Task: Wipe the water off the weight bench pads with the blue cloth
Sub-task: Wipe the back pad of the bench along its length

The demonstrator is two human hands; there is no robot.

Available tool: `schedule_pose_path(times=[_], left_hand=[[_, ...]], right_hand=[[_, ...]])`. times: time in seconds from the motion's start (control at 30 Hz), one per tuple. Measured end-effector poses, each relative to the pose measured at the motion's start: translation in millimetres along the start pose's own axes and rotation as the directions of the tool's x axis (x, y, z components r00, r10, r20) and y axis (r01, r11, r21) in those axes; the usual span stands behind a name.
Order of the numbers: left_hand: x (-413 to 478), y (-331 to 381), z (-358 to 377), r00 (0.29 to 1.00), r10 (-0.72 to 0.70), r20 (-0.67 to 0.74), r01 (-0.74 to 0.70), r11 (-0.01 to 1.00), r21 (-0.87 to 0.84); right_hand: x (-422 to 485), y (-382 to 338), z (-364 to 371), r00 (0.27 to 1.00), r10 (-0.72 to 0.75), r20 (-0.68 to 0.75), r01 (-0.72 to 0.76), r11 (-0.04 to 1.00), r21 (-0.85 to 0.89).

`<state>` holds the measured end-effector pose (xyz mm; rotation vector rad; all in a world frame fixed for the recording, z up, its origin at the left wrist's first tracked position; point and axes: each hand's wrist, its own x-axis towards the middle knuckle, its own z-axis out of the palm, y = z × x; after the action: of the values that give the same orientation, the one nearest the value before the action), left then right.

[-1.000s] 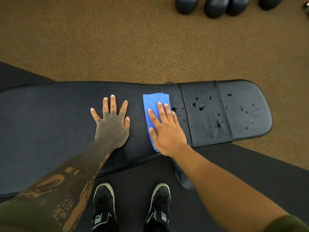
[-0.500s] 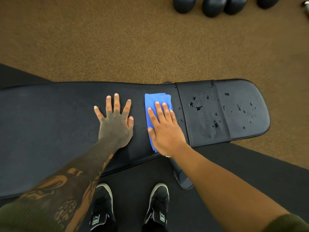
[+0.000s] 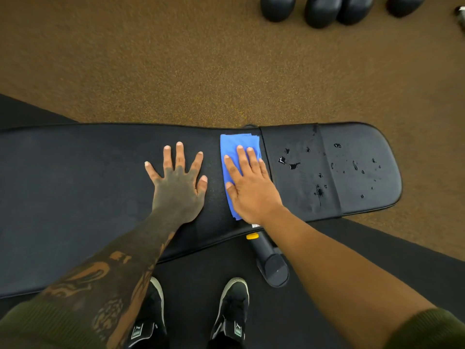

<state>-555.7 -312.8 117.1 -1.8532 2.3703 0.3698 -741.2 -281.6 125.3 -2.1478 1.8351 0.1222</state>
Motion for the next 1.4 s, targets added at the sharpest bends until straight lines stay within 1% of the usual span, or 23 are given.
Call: schedule_pose_path(times=[0.1, 0.2, 0.3, 0.4, 0.47, 0.6, 0.67, 0.73, 0.83, 0.93, 1.1, 1.27, 1.4], left_hand=[[0.7, 0.8, -0.4, 1.000, -0.010, 0.005, 0.010, 1.000, 0.008], [0.5, 1.4, 0.1, 1.000, -0.019, 0.014, 0.019, 1.000, 0.006], [-0.7, 2.5, -0.4, 1.000, -0.026, 0.014, 0.026, 1.000, 0.005], [-0.4, 4.4, 0.6, 0.999, -0.032, 0.016, 0.031, 0.999, 0.017], [0.9, 5.1, 0.9, 0.999, -0.033, 0.021, 0.032, 0.999, 0.024], [1.3, 4.2, 1.2, 0.999, -0.035, 0.024, 0.034, 0.999, 0.026], [0.6, 3.7, 0.7, 0.999, -0.036, 0.028, 0.035, 0.999, 0.023], [0.5, 3.9, -0.6, 0.998, -0.041, 0.036, 0.041, 0.999, 0.024], [-0.9, 4.1, -4.4, 0.997, -0.058, 0.050, 0.058, 0.998, 0.015], [-3.9, 5.4, -7.9, 0.996, -0.067, 0.058, 0.067, 0.998, -0.001], [-2.5, 5.5, -11.5, 0.995, -0.080, 0.056, 0.081, 0.997, -0.018], [4.4, 7.7, -11.5, 0.998, -0.060, 0.037, 0.061, 0.998, -0.032], [11.3, 15.5, -10.9, 0.999, -0.041, 0.023, 0.042, 0.999, -0.035]], right_hand=[[-14.7, 11.0, 0.5, 0.999, -0.039, 0.013, 0.039, 0.999, -0.037], [-16.5, 22.0, 0.5, 1.000, 0.017, -0.013, -0.017, 0.999, -0.045], [-1.9, 23.2, -1.7, 0.995, 0.087, -0.038, -0.088, 0.996, -0.012], [15.8, 16.0, -5.0, 0.992, 0.119, -0.036, -0.118, 0.993, 0.014], [20.1, 11.2, -5.6, 0.995, 0.097, -0.033, -0.096, 0.995, 0.014], [2.3, 16.2, -4.1, 0.999, -0.038, -0.017, 0.037, 0.999, -0.034], [-6.3, 25.6, -4.3, 0.998, -0.054, -0.013, 0.053, 0.997, -0.063], [-4.3, 32.8, -6.8, 0.999, -0.013, -0.031, 0.011, 0.997, -0.077], [15.2, 34.8, -13.2, 0.995, 0.065, -0.073, -0.069, 0.996, -0.049], [39.4, 33.7, -17.1, 0.993, 0.102, -0.061, -0.104, 0.994, -0.028], [51.9, 26.5, -17.4, 0.998, 0.047, -0.037, -0.049, 0.998, -0.041], [19.1, 35.0, -10.4, 0.999, -0.045, -0.017, 0.043, 0.997, -0.059], [-9.1, 49.1, -6.8, 0.999, -0.051, -0.019, 0.048, 0.994, -0.103]])
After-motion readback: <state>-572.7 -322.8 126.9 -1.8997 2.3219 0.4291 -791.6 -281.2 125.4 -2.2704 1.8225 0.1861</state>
